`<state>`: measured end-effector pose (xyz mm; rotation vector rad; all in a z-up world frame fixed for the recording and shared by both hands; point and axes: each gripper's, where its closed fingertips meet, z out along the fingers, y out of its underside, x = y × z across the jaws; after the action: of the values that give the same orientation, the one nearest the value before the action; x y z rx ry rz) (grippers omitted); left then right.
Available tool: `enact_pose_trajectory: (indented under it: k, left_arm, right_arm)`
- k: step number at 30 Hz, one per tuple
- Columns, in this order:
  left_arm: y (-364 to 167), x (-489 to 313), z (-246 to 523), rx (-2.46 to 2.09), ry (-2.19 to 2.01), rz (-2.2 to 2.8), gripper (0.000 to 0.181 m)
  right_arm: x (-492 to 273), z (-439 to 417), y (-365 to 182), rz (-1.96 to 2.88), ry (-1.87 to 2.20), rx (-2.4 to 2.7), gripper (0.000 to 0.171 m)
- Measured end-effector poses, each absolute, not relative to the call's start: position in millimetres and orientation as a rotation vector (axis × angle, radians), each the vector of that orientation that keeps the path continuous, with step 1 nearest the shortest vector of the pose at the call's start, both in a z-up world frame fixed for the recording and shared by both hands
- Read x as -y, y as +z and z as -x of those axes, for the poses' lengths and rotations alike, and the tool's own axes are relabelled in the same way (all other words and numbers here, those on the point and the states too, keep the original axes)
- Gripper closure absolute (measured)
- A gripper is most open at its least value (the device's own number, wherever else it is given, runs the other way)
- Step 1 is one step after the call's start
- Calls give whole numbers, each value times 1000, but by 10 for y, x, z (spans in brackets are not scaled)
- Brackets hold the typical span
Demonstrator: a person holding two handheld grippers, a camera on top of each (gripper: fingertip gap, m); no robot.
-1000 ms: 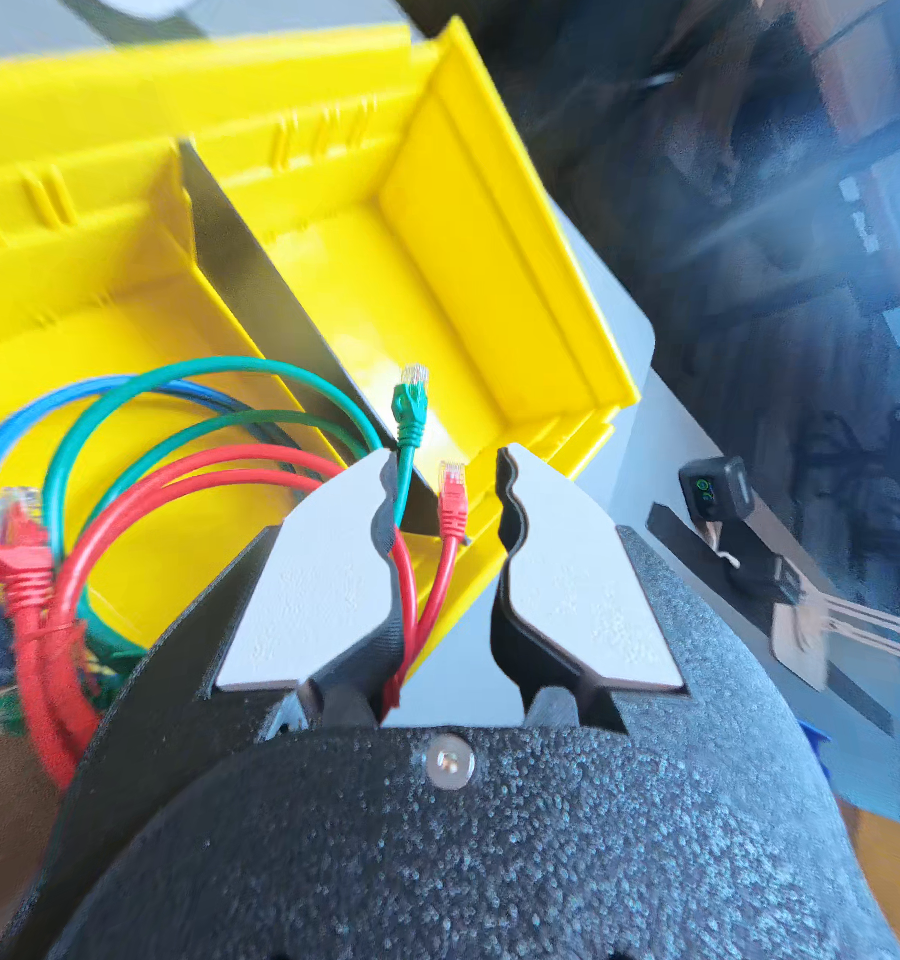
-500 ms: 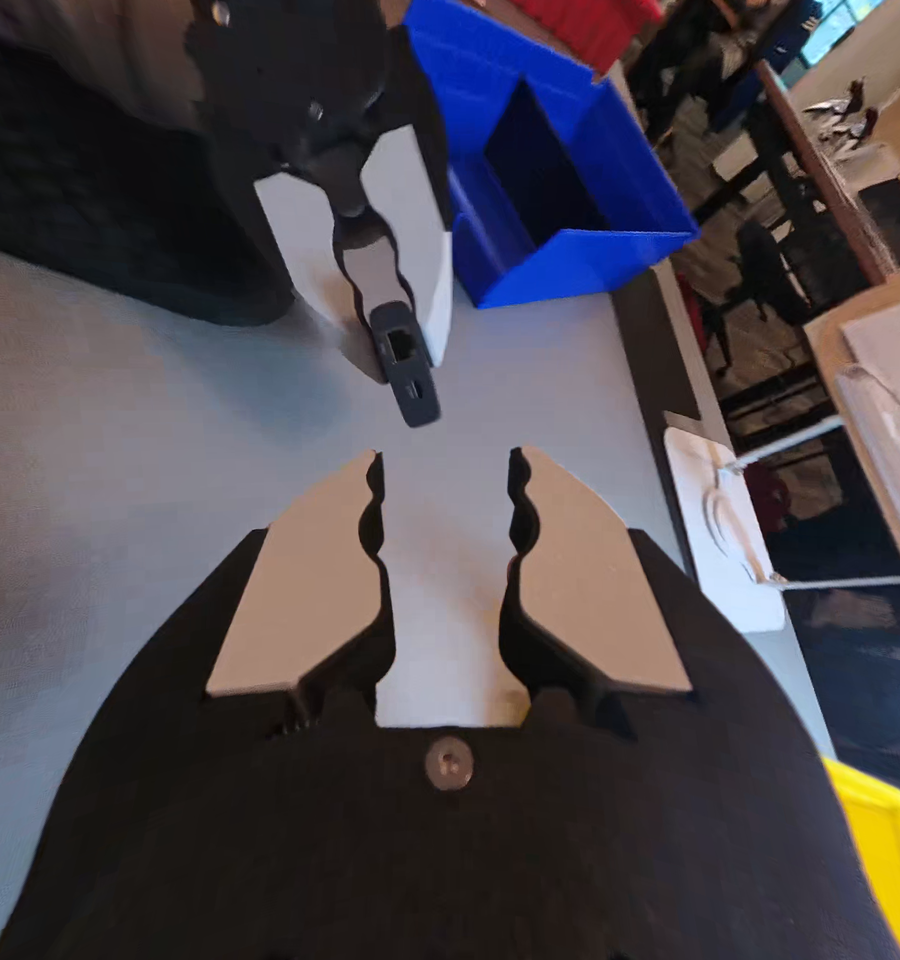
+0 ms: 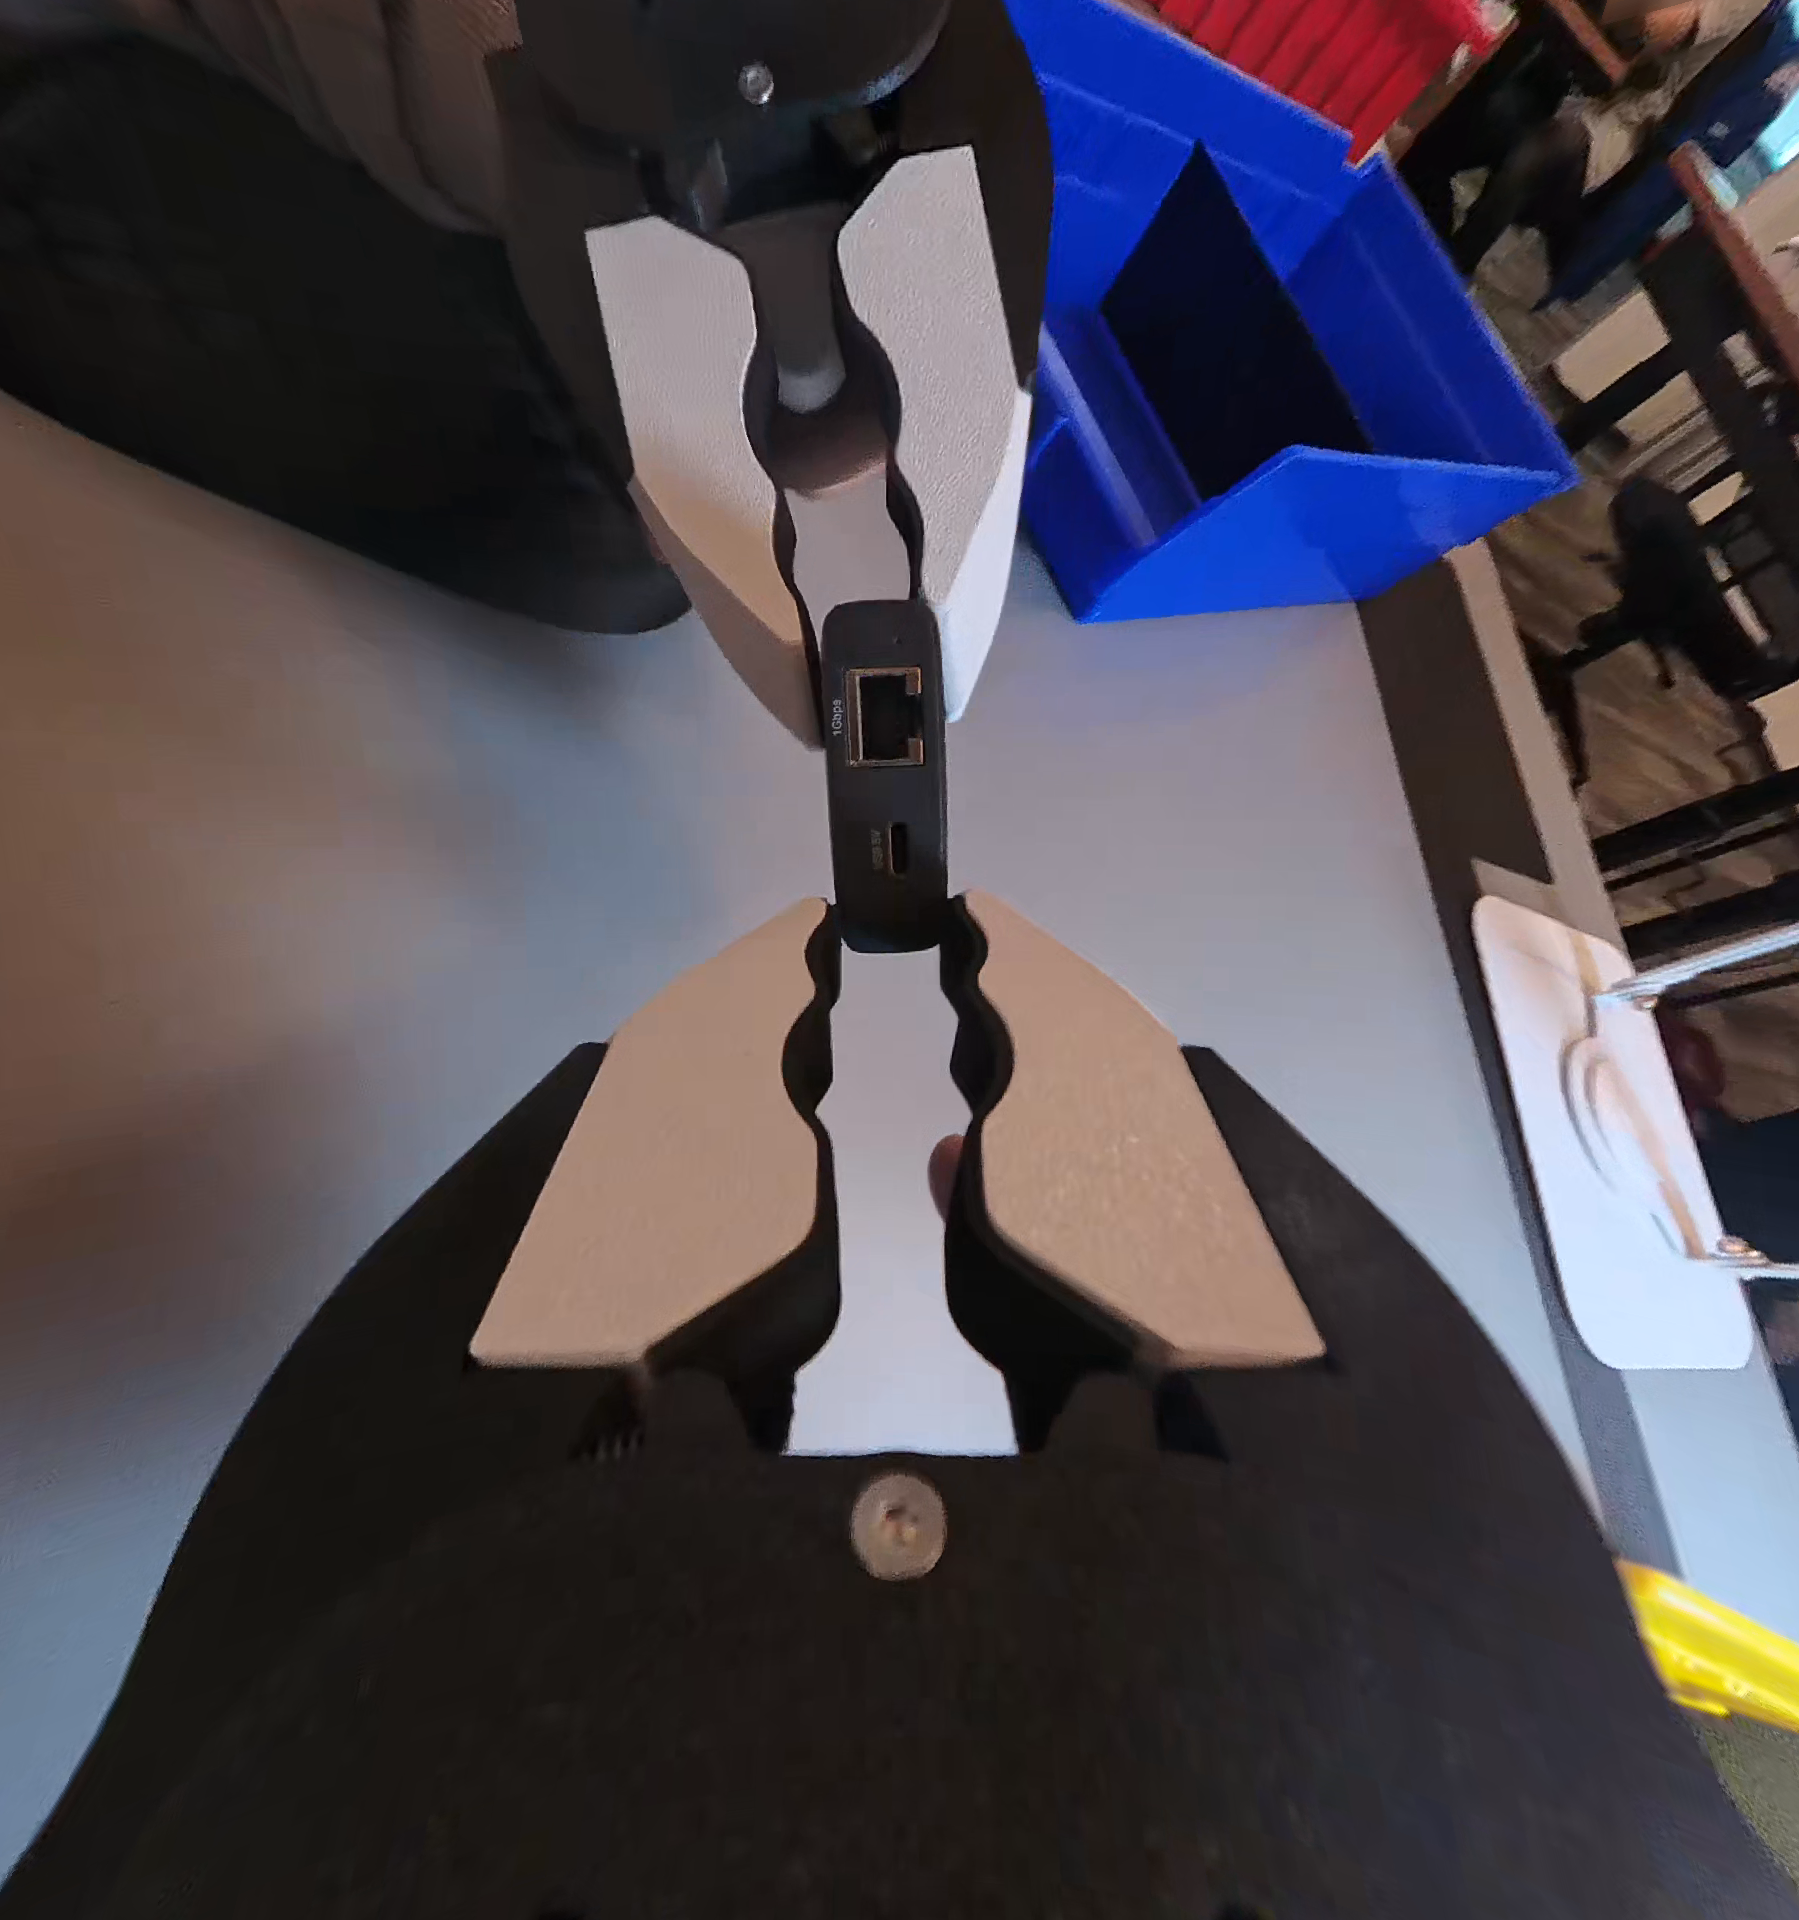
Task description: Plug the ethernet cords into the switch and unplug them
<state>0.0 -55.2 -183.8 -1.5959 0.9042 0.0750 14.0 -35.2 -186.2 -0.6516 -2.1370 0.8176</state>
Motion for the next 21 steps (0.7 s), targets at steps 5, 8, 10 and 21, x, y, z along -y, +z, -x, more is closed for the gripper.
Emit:
enact_pose_trajectory:
  k: [5, 8, 10, 21]
  left_arm:
    - [-1869, 579, -65, -906, 2, 1618, 161]
    - [-1893, 570, -61, -927, 44, 1617, 161]
    - [-1829, 553, -37, -882, 35, 1605, 160]
    - [-1755, 459, 441, -614, -5, 1659, 159]
  right_arm:
    - [405, -161, -1893, 622, 751, 2115, 148]
    - [423, -182, -1885, 582, 692, 2127, 151]
    - [398, -203, -1823, 599, 687, 2132, 151]
    - [-2685, -401, -431, 1269, 24, 1757, 151]
